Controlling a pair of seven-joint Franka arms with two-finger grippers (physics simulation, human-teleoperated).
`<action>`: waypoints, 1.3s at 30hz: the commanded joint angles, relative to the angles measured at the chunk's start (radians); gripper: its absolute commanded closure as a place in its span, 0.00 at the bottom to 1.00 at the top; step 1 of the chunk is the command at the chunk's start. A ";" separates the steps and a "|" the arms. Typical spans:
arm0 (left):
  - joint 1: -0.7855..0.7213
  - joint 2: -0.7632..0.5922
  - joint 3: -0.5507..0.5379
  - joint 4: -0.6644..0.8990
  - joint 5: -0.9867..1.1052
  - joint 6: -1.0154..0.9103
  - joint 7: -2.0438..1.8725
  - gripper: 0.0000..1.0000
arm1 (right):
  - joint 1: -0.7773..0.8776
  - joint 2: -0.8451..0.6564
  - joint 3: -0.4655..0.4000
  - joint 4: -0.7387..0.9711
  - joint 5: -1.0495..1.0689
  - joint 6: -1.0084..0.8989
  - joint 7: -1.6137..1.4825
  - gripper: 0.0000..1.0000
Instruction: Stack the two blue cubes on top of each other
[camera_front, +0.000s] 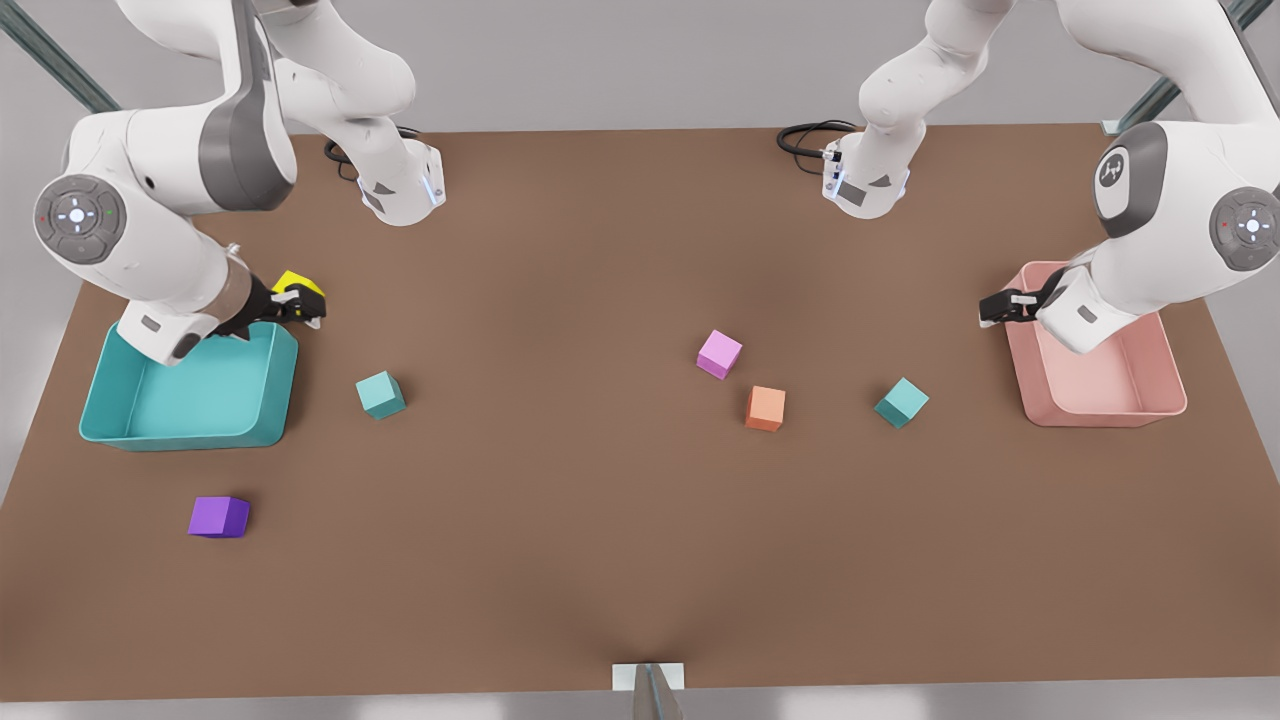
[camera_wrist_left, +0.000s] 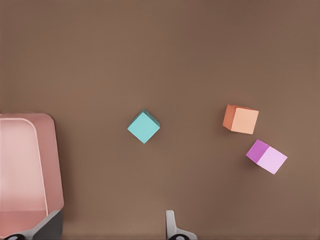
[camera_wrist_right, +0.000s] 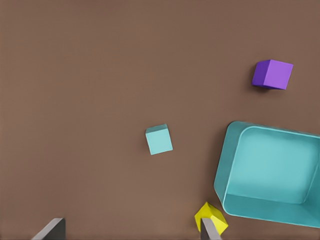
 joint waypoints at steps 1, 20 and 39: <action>0.003 0.000 -0.003 0.000 -0.001 -0.005 0.002 0.00 | 0.001 0.001 0.000 -0.001 0.000 -0.002 -0.018 0.00; 0.026 0.011 0.004 -0.007 0.004 -0.026 0.000 0.00 | -0.019 0.091 0.000 -0.616 0.006 0.821 0.077 0.00; 0.011 -0.003 -0.013 -0.009 0.007 -0.049 -0.072 0.00 | -0.049 0.176 0.000 -0.735 -0.026 0.973 -0.239 0.00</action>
